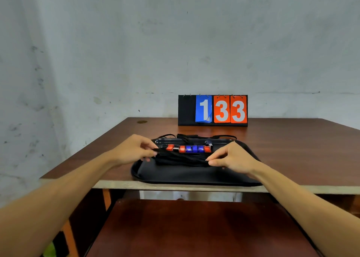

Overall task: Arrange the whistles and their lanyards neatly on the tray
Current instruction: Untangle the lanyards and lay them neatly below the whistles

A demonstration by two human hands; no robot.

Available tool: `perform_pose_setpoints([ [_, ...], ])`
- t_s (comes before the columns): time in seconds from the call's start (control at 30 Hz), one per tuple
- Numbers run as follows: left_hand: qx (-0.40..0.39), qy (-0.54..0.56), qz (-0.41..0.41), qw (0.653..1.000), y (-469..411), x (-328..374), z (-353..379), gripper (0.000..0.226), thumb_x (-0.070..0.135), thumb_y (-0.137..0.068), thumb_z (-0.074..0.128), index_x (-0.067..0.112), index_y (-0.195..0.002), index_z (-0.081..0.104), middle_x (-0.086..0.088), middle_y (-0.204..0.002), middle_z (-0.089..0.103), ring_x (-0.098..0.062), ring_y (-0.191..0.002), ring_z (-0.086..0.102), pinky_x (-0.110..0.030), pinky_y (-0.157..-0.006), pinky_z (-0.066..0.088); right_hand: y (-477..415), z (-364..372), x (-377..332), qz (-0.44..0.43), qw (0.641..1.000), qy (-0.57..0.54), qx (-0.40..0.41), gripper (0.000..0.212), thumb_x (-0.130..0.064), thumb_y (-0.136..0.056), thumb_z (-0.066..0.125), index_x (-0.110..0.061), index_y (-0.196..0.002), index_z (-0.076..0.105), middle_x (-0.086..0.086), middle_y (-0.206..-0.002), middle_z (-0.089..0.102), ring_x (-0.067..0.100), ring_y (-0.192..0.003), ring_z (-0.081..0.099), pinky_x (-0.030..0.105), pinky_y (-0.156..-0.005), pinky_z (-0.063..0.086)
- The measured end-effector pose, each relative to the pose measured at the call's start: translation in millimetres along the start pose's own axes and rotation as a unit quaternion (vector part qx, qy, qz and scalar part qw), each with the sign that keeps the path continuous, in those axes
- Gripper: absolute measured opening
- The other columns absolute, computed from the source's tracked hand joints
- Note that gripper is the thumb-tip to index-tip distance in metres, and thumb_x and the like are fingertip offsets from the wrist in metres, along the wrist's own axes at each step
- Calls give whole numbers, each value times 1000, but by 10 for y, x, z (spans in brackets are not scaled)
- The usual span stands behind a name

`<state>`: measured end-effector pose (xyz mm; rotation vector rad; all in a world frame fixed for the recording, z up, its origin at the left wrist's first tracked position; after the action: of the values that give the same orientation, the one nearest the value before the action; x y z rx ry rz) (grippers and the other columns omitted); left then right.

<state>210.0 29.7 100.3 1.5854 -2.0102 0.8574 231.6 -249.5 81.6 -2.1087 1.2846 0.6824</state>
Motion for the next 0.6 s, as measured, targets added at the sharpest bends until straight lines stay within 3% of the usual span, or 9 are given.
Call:
perform_pose_setpoints([
  [0.2,-30,14,1,999,47,-111,72,12,11,-80,74,13,-91,70,0,-70,66,-10,-62,60,-16,-60,48,12,-17,94,-4,1000,25,17,9,-14,-78,75,-19,-86,78,-5,-82,75,6,-64,66,7,-60,47],
  [0.27,-7,-18,12,1000,7,-134,95,9,13,-78,76,16,-85,71,3,-73,69,-3,-64,61,-14,-60,48,5,-28,99,-9,999,19,29,8,-13,-78,76,-16,-85,78,-3,-81,75,4,-62,64,7,-59,47],
  [0.37,29,-53,27,998,-77,-124,132,8,14,-77,77,20,-80,72,9,-75,70,6,-61,61,-9,-58,45,-38,-23,87,-32,995,92,35,7,-18,-77,77,-21,-84,77,-10,-84,72,2,-76,64,6,-65,45],
  [0.5,77,-46,16,996,-127,-242,228,17,16,-75,79,31,-72,71,13,-79,71,-1,-76,64,-11,-69,42,-97,13,152,-54,989,129,48,7,-19,-80,74,-24,-85,74,-15,-83,68,-2,-82,62,3,-70,43],
  [0.6,88,-12,4,996,-119,-315,248,17,14,-74,80,30,-72,73,11,-80,72,-2,-77,64,-11,-69,42,-124,33,172,-68,983,158,65,7,-19,-83,71,-22,-88,74,-14,-87,66,1,-86,60,8,-78,41],
])
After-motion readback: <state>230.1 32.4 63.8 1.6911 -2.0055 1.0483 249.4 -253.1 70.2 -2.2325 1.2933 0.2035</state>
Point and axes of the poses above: each hand's wrist, its own y-axis away from the middle knuckle, its own z-axis out of the palm, x = y × z, the point moved 4 cm from there along -y, towards the middle knuckle
